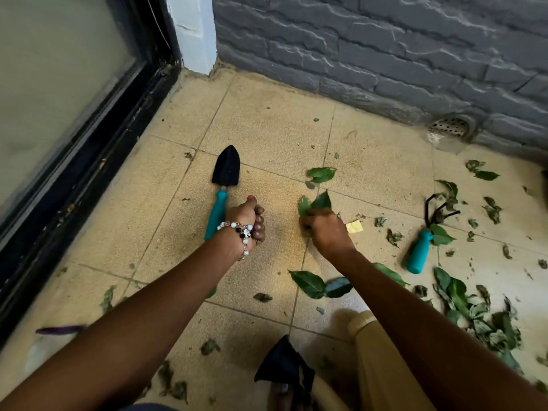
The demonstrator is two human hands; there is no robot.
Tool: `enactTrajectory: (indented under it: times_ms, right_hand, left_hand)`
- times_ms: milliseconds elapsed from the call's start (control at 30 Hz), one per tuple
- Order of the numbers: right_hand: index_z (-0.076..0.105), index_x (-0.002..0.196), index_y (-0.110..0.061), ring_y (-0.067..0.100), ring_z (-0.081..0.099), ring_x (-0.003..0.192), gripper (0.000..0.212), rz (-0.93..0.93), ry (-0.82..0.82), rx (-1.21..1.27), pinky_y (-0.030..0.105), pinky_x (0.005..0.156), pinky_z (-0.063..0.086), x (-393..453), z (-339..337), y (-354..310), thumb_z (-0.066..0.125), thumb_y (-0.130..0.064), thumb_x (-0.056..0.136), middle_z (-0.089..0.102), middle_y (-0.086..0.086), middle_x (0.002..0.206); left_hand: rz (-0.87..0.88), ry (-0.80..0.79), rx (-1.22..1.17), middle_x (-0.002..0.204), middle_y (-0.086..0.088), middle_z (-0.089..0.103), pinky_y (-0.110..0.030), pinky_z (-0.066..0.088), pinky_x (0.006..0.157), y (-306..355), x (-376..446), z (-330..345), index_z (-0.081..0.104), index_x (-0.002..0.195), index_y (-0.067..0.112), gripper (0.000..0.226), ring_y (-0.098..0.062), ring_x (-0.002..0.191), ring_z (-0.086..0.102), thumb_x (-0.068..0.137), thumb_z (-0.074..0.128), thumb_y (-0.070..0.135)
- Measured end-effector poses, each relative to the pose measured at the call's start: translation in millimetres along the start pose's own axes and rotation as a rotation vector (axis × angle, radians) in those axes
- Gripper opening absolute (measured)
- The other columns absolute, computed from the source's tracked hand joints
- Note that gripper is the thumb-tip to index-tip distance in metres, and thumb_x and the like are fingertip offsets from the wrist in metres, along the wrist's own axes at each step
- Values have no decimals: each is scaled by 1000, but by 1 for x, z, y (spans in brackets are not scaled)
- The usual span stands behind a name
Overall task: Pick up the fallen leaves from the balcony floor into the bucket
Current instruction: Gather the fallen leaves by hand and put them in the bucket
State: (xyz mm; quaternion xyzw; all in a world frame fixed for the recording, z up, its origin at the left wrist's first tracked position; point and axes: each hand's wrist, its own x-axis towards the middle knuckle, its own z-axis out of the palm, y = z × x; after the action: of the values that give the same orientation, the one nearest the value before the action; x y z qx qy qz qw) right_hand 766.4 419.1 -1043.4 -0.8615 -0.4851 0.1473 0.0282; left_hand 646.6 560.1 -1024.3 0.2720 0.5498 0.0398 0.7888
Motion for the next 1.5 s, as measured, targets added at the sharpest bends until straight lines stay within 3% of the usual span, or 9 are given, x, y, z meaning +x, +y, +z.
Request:
enactTrajectory:
  times_ms: [200, 367, 533, 700, 900, 1033, 1200, 1367, 1500]
  right_hand:
    - [75, 99, -6, 22, 67, 84, 18, 3, 186, 250, 24, 79, 48, -8, -9, 6, 63, 0, 87, 73, 12, 97]
    - [76, 86, -6, 20, 72, 81, 17, 278, 151, 1229, 30, 81, 58, -7, -31, -23, 77, 4, 73, 75, 8, 88]
    - [76, 95, -6, 9, 69, 75, 17, 49, 238, 945, 21, 73, 54, -16, -24, -57, 69, 3, 82, 76, 6, 90]
    - [75, 98, -4, 19, 68, 87, 15, -250, 124, 715, 30, 81, 52, -14, -27, -42, 67, -4, 86, 75, 8, 95]
    - [72, 98, 1, 7, 70, 85, 20, 135, 183, 1251, 21, 78, 55, 13, -54, -20, 73, 1, 79, 74, 2, 94]
    - [71, 110, -7, 11, 62, 96, 24, 275, 275, 534, 7, 85, 38, 53, -61, 27, 71, -13, 87, 70, 7, 113]
    - [39, 145, -20, 35, 32, 137, 63, 213, -69, 102, 44, 111, 29, 102, -32, 50, 59, -45, 91, 40, 16, 146]
    - [65, 118, -11, 28, 58, 104, 26, 60, 169, 62, 25, 85, 43, 89, -7, 26, 55, -20, 96, 62, 12, 114]
    - [73, 106, -8, 28, 65, 93, 21, 32, 197, -7, 30, 81, 51, 70, -6, 25, 56, -9, 94, 70, 15, 105]
  left_hand:
    - [54, 21, 120, 57, 0, 45, -11, 22, 33, -9, 5, 11, 55, 71, 8, 47, -5, 28, 29, 102, 42, 41]
    - [35, -77, 203, 58, -6, 59, -15, 26, 37, -16, -1, 25, 62, 85, 8, 58, -10, 37, 41, 94, 41, 61]
    - [-85, -141, 62, 78, -6, 64, -28, 42, 63, -17, -8, 36, 67, 92, 13, 52, -18, 70, 56, 93, 46, 61]
    - [-15, -28, -76, 70, -5, 61, -25, 37, 53, -15, -3, 33, 58, 89, 10, 33, -17, 56, 47, 98, 50, 40]
    - [111, 70, -152, 53, -5, 49, -12, 23, 31, -4, -2, 28, 45, 81, 10, 27, -11, 29, 44, 103, 43, 26]
    - [77, 74, -182, 44, -4, 49, -12, 22, 30, 5, 4, 10, 43, 78, 10, 27, -11, 30, 46, 103, 42, 20]
    - [100, -27, -74, 44, -5, 52, -13, 25, 30, 6, -2, 2, 57, 70, 3, 40, -10, 34, 49, 104, 38, 13]
    - [108, -25, -16, 61, -17, 67, -14, 35, 33, 10, -7, -3, 54, 88, -2, 12, -20, 44, 64, 98, 48, 1]
    - [85, -21, -72, 75, -24, 69, -28, 56, 46, 10, -7, 1, 55, 104, -9, 17, -28, 55, 69, 101, 41, 1]
